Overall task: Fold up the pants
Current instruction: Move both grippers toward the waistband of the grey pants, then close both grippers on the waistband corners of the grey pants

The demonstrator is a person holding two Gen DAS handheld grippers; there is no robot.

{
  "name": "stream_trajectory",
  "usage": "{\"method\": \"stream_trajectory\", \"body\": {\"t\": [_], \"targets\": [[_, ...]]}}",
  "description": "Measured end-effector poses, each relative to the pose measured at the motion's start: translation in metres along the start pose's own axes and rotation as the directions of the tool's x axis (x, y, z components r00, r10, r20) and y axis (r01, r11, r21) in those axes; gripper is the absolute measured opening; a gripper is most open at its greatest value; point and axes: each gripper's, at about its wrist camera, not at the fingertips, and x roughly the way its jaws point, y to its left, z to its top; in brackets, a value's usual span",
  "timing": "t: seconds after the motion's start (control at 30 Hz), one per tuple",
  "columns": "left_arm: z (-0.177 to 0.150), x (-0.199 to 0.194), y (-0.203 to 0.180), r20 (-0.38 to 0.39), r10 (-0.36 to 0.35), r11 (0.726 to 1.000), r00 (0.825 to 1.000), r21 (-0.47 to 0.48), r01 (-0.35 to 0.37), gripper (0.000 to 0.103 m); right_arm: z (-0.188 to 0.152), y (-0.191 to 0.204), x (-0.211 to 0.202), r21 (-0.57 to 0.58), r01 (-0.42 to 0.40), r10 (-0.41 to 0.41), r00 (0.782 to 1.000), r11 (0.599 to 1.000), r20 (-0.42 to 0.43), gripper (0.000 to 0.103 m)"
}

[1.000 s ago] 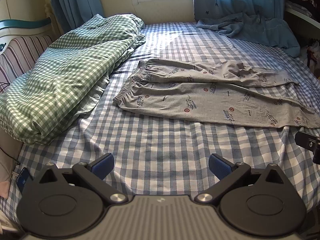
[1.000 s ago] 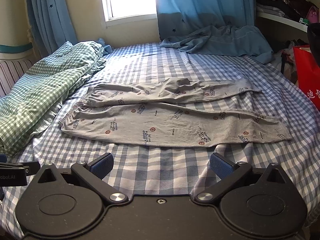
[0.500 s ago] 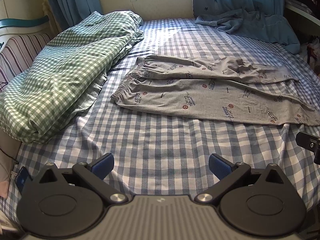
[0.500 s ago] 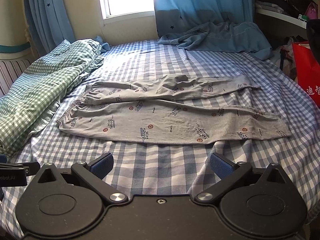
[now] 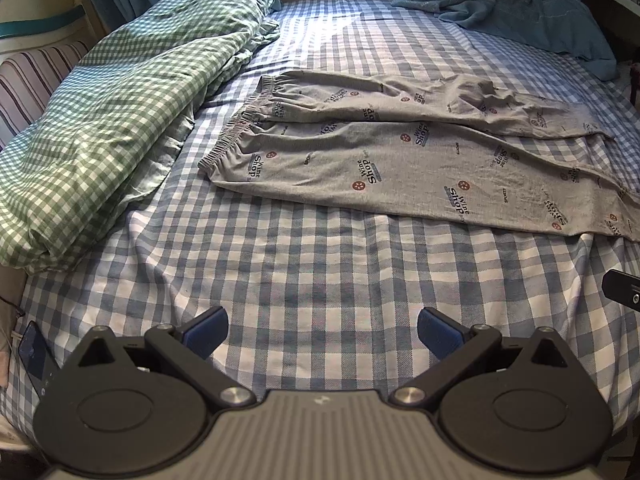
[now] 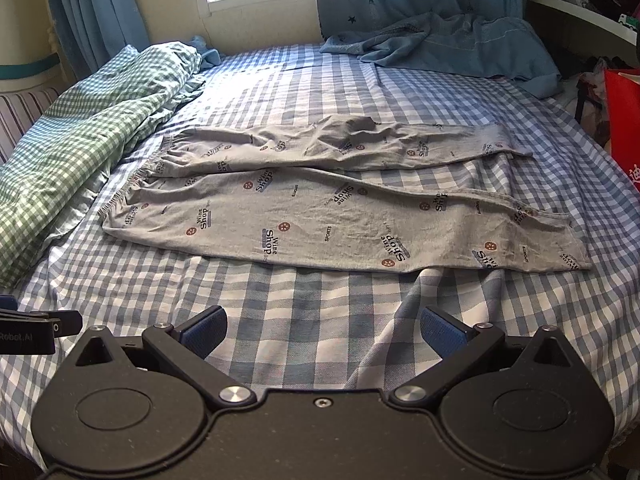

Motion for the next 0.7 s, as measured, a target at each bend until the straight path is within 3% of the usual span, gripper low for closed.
{"method": "stream_trajectory", "body": {"t": [0.17, 0.3, 0.47, 0.7], "targets": [[0.030, 0.025, -0.019, -0.050, 0.031, 0.999, 0.998, -0.015, -0.032, 0.103, 0.021, -0.020, 0.035, -0.002, -0.052, 0.052, 0.997, 0.999, -0.060, 0.103], [0.061, 0.041, -0.029, -0.091, 0.011, 0.998, 0.996, -0.056, -0.016, 0.103, 0.042, -0.032, 0.063, -0.019, -0.092, 0.090, 0.992, 0.996, -0.090, 0.103], [0.117, 0.064, -0.026, -0.056, 0.017, 0.999, 0.998, -0.030, -0.019, 0.103, 0.086, -0.048, 0.092, -0.070, -0.066, 0.064, 0.998, 0.995, -0.028, 0.103], [0.226, 0.124, -0.007, 0.037, 0.044, 0.998, 0.998, 0.042, -0.045, 0.103, 0.178, -0.080, 0.162, -0.130, -0.079, 0.082, 0.997, 0.988, 0.014, 0.103]]}}
